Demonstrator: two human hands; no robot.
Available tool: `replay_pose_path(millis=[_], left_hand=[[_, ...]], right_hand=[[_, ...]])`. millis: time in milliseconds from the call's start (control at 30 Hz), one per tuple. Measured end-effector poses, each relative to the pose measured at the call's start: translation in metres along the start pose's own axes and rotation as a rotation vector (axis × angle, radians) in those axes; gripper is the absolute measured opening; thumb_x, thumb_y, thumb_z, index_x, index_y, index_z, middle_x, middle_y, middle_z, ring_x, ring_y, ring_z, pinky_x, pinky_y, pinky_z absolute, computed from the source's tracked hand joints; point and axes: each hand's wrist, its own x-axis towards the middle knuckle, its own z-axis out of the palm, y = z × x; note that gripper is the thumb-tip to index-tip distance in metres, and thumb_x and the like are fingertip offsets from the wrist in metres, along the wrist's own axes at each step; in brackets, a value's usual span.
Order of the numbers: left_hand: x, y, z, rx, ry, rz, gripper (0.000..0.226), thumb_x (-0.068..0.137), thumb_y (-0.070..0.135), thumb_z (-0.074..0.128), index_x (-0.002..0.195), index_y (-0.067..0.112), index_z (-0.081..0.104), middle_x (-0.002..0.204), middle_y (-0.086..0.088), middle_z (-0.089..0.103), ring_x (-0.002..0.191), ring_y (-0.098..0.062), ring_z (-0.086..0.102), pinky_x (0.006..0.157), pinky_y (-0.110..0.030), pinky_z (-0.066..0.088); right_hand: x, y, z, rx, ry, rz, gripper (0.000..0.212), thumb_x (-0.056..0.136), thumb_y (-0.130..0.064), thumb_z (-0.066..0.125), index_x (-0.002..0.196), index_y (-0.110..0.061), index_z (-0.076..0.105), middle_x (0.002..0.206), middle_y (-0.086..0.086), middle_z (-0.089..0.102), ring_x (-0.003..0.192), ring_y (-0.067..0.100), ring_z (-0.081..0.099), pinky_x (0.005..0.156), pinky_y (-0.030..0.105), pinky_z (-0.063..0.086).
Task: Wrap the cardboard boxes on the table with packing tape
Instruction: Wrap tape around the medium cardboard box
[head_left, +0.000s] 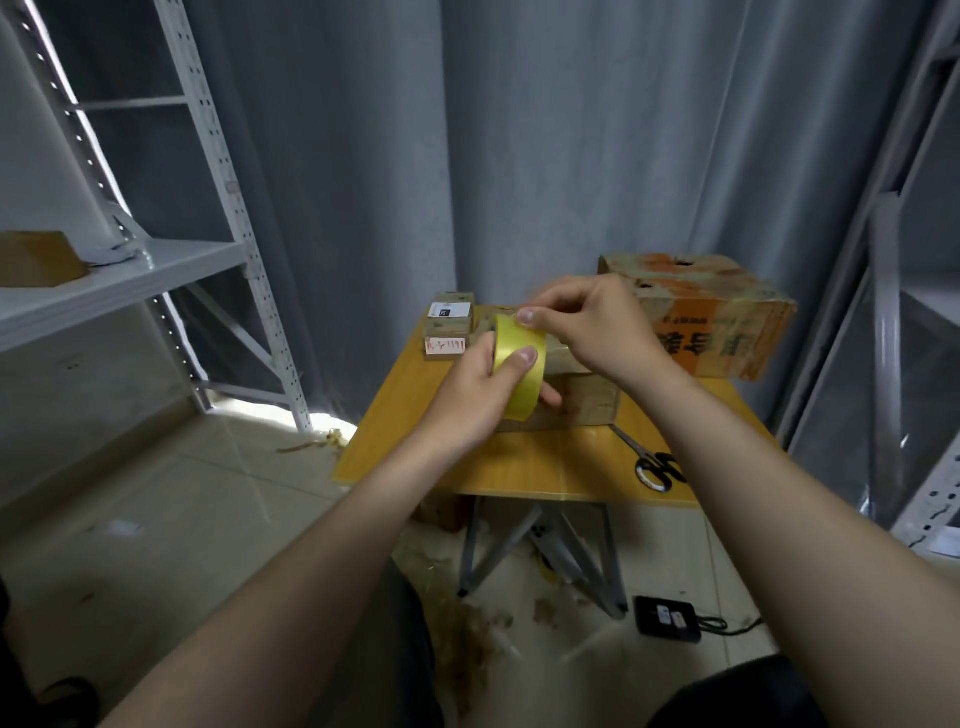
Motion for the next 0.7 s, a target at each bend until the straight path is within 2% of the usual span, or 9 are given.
replay_pose_path(millis=[100,200,267,333,400,467,500,567,700], left_hand=[[0.003,-0.007,0.009,-0.002,-0.004,-0.090,0.038,0.109,0.041,0.041,0.123,0.009,0.055,0.079,-0.011,0.079,0.075,-0.028,0.078,0.078,-0.041,0.061],[0.004,-0.011,0.008,-0.056,0.019,-0.284,0.041,0.111,0.043,0.040,0.120,0.007,0.058,0.073,-0.012,0.077,0.063,-0.028,0.076,0.060,-0.031,0.060],[-0.001,-0.013,0.007,-0.154,0.019,-0.423,0.052,0.110,0.048,0.042,0.112,0.000,0.063,0.067,-0.015,0.074,0.056,-0.028,0.074,0.051,-0.030,0.059],[-0.008,-0.016,0.008,-0.212,0.037,-0.452,0.057,0.109,0.049,0.045,0.111,-0.005,0.062,0.066,-0.020,0.073,0.053,-0.030,0.073,0.050,-0.030,0.059],[-0.012,-0.018,0.007,-0.267,0.093,-0.460,0.049,0.107,0.047,0.051,0.125,0.002,0.048,0.066,-0.020,0.073,0.052,-0.031,0.072,0.049,-0.032,0.058],[-0.016,-0.023,0.003,-0.181,0.093,-0.477,0.038,0.107,0.043,0.052,0.130,0.017,0.036,0.059,-0.006,0.073,0.047,-0.020,0.070,0.042,-0.024,0.053],[-0.018,-0.026,0.003,-0.109,0.062,-0.496,0.035,0.108,0.041,0.050,0.131,0.018,0.036,0.057,-0.001,0.072,0.045,-0.016,0.069,0.042,-0.022,0.052],[-0.022,-0.033,0.003,-0.078,-0.009,-0.565,0.032,0.110,0.038,0.048,0.131,0.015,0.044,0.061,-0.009,0.073,0.048,-0.024,0.069,0.047,-0.028,0.056],[-0.013,-0.043,-0.002,-0.185,0.062,-0.630,0.024,0.111,0.032,0.046,0.122,0.012,0.053,0.068,-0.020,0.072,0.043,-0.030,0.064,0.046,-0.033,0.056]], right_hand=[[0.004,0.002,0.000,-0.061,-0.017,0.078,0.014,0.090,-0.023,0.080,0.097,-0.012,0.083,0.094,0.001,0.079,0.092,0.014,0.072,0.084,0.027,0.054],[0.009,0.003,0.002,0.003,0.008,0.096,0.013,0.089,-0.025,0.082,0.096,-0.015,0.083,0.093,0.003,0.080,0.088,0.013,0.072,0.073,0.014,0.051],[0.015,0.007,0.005,0.019,0.008,0.093,0.010,0.087,-0.025,0.083,0.094,-0.018,0.084,0.089,0.000,0.080,0.075,-0.001,0.069,0.067,0.008,0.046],[0.021,0.015,0.006,0.046,-0.002,0.122,0.011,0.087,-0.025,0.083,0.095,-0.017,0.084,0.086,-0.004,0.079,0.066,-0.013,0.062,0.064,0.006,0.044],[0.027,0.026,0.008,0.081,-0.027,0.156,0.016,0.087,-0.024,0.083,0.099,-0.013,0.083,0.084,-0.007,0.078,0.065,-0.014,0.061,0.061,0.005,0.044],[0.035,0.036,0.013,0.127,-0.042,0.193,0.018,0.088,-0.025,0.083,0.102,-0.013,0.083,0.082,-0.009,0.077,0.066,-0.009,0.063,0.058,0.006,0.044],[0.041,0.040,0.015,0.171,-0.018,0.220,0.018,0.089,-0.027,0.082,0.102,-0.014,0.083,0.083,-0.008,0.078,0.070,-0.006,0.066,0.058,0.008,0.046],[0.056,0.047,0.020,0.201,0.037,0.267,0.016,0.089,-0.032,0.081,0.100,-0.020,0.083,0.084,-0.011,0.078,0.076,-0.002,0.068,0.059,0.012,0.047],[0.083,0.070,0.032,0.133,-0.011,0.325,0.023,0.088,-0.035,0.082,0.104,-0.019,0.083,0.088,-0.013,0.077,0.084,0.001,0.067,0.059,0.012,0.043]])
